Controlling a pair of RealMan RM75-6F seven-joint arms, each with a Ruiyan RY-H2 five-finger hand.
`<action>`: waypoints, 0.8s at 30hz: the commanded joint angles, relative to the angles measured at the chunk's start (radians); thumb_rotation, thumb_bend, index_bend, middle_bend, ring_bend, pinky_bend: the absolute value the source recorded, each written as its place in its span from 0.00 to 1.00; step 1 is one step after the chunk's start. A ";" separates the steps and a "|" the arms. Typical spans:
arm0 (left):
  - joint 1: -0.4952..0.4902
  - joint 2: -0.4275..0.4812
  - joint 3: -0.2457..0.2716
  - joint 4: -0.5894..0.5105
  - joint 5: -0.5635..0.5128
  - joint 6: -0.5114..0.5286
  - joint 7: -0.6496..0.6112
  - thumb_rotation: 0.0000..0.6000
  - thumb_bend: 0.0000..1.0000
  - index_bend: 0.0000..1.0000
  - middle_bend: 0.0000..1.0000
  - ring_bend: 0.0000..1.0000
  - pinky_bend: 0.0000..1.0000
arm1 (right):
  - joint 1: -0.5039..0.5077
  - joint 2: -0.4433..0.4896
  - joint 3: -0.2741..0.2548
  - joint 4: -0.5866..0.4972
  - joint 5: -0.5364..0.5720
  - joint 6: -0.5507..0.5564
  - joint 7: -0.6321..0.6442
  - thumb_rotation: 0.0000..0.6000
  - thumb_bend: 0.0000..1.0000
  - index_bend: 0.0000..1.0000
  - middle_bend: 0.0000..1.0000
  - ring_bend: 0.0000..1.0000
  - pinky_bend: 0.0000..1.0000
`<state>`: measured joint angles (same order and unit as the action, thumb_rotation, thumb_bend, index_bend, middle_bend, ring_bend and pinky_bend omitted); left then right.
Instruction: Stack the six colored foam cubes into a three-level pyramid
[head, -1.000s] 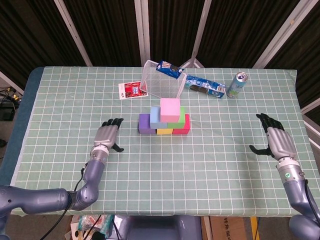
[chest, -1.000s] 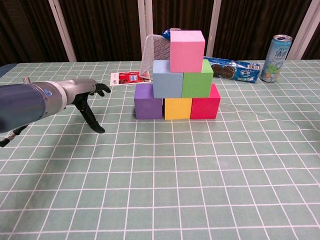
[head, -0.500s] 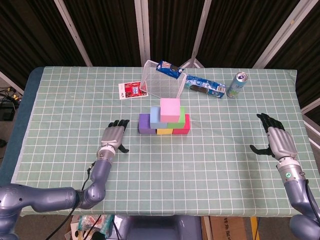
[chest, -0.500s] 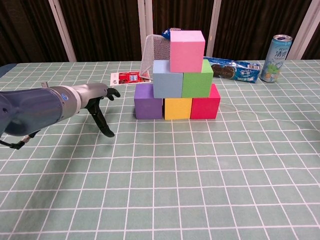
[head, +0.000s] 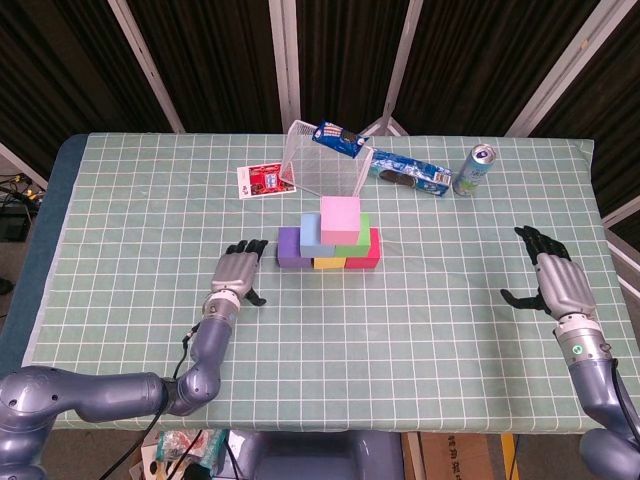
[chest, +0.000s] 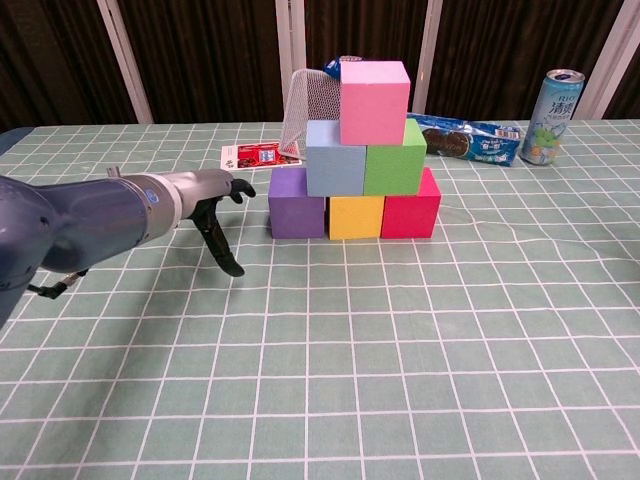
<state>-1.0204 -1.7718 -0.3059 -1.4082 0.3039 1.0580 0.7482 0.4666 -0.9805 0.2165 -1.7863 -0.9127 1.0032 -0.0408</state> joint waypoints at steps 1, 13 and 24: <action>-0.004 -0.006 -0.002 0.004 0.001 -0.003 0.002 1.00 0.17 0.00 0.04 0.00 0.08 | 0.000 0.000 0.000 0.000 0.001 -0.001 0.000 1.00 0.29 0.00 0.00 0.00 0.00; -0.012 -0.027 -0.004 0.021 0.004 -0.006 0.010 1.00 0.17 0.00 0.04 0.00 0.08 | 0.000 0.000 0.000 0.004 0.003 -0.004 0.003 1.00 0.29 0.00 0.00 0.00 0.00; -0.021 -0.041 -0.012 0.040 0.001 -0.017 0.016 1.00 0.17 0.00 0.04 0.00 0.08 | 0.002 -0.002 -0.001 0.007 0.006 -0.008 0.001 1.00 0.29 0.00 0.00 0.00 0.00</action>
<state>-1.0414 -1.8129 -0.3176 -1.3681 0.3046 1.0411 0.7640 0.4684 -0.9822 0.2153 -1.7795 -0.9066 0.9956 -0.0402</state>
